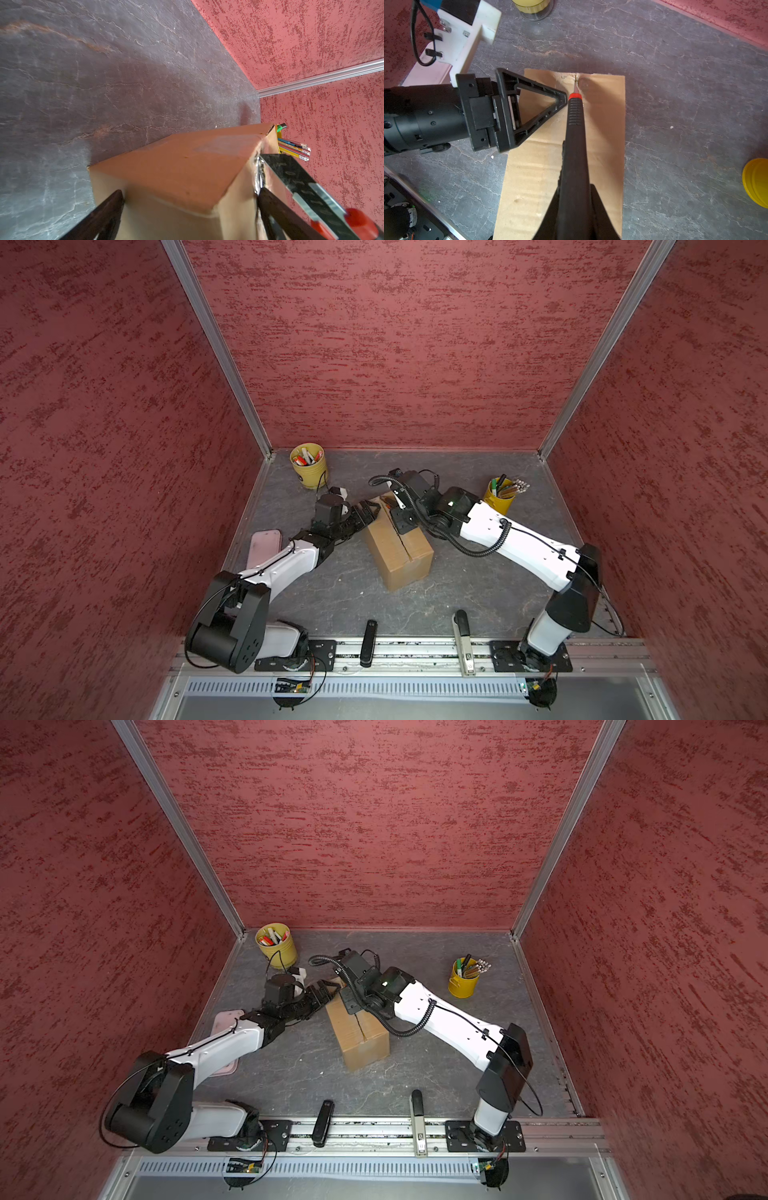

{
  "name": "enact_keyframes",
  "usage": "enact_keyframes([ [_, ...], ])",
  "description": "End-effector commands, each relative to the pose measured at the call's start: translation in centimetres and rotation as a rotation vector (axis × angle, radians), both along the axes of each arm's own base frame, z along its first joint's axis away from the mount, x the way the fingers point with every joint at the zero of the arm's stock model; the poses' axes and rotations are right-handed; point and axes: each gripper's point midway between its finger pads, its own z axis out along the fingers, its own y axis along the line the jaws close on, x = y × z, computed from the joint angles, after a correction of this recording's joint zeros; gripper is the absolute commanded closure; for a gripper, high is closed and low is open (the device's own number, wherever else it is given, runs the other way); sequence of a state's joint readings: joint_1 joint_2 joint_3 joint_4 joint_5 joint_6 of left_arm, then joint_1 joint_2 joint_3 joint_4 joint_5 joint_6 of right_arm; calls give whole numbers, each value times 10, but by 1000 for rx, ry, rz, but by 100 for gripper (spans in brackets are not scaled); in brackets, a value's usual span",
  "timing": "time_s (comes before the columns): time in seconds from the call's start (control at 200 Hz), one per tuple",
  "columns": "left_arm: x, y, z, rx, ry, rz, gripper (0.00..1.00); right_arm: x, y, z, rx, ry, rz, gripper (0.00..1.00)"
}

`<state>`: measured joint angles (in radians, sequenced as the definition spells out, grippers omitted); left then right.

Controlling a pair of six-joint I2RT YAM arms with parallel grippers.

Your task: Unpack the express box

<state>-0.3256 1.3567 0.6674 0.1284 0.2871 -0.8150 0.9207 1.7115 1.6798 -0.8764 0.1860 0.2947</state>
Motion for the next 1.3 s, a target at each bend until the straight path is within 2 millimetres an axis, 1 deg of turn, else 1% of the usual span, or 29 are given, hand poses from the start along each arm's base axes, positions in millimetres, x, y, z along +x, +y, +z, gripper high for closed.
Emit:
enact_keyframes([
  [0.0,-9,8,-29,41,85,20,0,-4,2,-1,-22,13,6,100],
  [0.321,-7,8,-29,33,84,24,0,-7,3,-1,-32,22,9,100],
  [0.541,-7,8,-28,26,82,24,0,-6,6,-5,-37,31,10,100],
  [0.706,-6,9,-29,26,84,29,0,-8,7,-3,-38,32,12,100],
  [0.867,-5,10,-30,25,91,41,0,-11,5,-2,-47,36,4,100],
  [1.097,-3,16,-34,37,110,83,0,-16,-1,5,-57,29,-14,100],
  [1.293,-2,18,-35,42,118,101,1,-21,-6,7,-73,32,-27,100],
])
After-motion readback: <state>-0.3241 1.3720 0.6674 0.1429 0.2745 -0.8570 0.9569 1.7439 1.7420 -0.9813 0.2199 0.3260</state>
